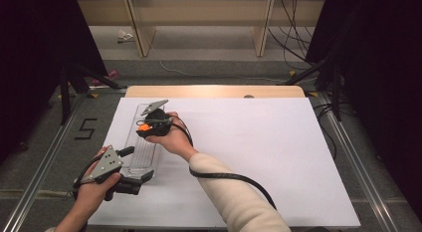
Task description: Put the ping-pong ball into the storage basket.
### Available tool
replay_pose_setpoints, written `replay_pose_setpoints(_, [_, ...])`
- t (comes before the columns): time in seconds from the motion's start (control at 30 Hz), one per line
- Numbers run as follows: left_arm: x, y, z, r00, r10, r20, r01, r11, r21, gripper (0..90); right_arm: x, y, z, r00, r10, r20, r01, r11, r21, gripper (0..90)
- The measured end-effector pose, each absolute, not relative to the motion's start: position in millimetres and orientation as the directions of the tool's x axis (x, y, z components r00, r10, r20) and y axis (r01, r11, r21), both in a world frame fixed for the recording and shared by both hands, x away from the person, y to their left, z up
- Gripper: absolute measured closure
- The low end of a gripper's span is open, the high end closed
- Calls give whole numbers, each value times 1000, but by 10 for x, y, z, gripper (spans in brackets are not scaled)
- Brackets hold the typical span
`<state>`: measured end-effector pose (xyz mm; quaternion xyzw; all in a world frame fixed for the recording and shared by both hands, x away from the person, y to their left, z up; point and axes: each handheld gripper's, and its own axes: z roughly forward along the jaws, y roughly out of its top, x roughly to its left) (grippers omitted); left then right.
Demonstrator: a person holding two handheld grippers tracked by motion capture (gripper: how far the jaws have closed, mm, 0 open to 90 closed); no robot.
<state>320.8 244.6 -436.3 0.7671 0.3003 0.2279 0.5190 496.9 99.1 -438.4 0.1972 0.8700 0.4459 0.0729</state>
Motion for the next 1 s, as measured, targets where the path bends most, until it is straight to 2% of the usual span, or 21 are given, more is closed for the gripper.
replay_pose_setpoints(1.0, [3207,2446,-4362,716,697,35,226,-278,934,0,4980,1020,-4498,-911,408,61,300,553,777,510])
